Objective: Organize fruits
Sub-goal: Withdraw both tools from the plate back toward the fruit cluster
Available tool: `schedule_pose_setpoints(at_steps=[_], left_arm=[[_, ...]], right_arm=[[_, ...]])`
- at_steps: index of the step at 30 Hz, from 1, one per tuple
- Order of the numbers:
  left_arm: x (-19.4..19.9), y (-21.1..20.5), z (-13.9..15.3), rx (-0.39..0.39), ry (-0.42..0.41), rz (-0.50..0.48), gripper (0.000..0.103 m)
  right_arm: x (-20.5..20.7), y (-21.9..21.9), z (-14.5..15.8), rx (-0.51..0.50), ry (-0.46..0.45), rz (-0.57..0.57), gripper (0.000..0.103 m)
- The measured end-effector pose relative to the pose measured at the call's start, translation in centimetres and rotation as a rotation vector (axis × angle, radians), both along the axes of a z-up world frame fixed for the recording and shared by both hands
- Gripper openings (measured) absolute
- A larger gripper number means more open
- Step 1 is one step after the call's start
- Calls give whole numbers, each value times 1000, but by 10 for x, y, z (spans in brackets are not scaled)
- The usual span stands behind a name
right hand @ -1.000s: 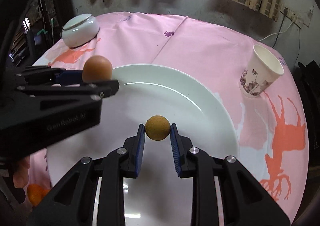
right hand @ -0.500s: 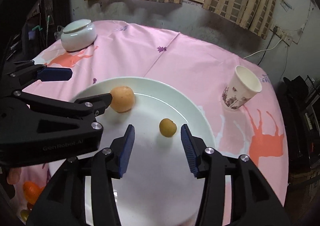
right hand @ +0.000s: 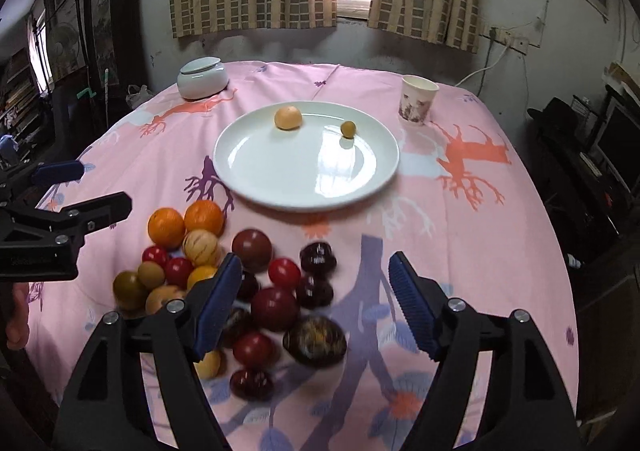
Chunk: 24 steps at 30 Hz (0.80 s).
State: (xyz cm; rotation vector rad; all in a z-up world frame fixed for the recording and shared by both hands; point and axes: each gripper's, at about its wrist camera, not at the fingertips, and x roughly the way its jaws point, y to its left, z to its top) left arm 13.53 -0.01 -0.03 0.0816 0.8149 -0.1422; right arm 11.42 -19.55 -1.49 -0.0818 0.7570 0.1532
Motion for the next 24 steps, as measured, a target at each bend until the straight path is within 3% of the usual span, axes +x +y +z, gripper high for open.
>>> schedule_pose_setpoints(at_steps=[1, 2, 3, 9, 17, 19, 21, 24], left_arm=[[-14, 3, -6, -10, 3, 1, 101], [-27, 7, -14, -18, 5, 12, 101], [-36, 10, -22, -13, 10, 23, 101], [-44, 28, -55, 28, 82, 75, 101], [-46, 32, -60, 39, 89, 84, 101], [-46, 31, -62, 40, 94, 80, 101], [-46, 30, -63, 43, 97, 76, 101], [-45, 30, -65, 42, 105, 76, 101]], right_arm=[[-15, -2, -4, 6, -8, -15, 81], [-25, -3, -8, 13, -11, -22, 95], [-35, -5, -11, 21, -15, -26, 102], [-46, -4, -23, 0, 18, -29, 102], [-51, 12, -43, 22, 79, 45, 101], [-50, 17, -49, 35, 104, 66, 84], [-47, 20, -57, 46, 145, 77, 60], [-43, 23, -66, 56, 195, 88, 53]])
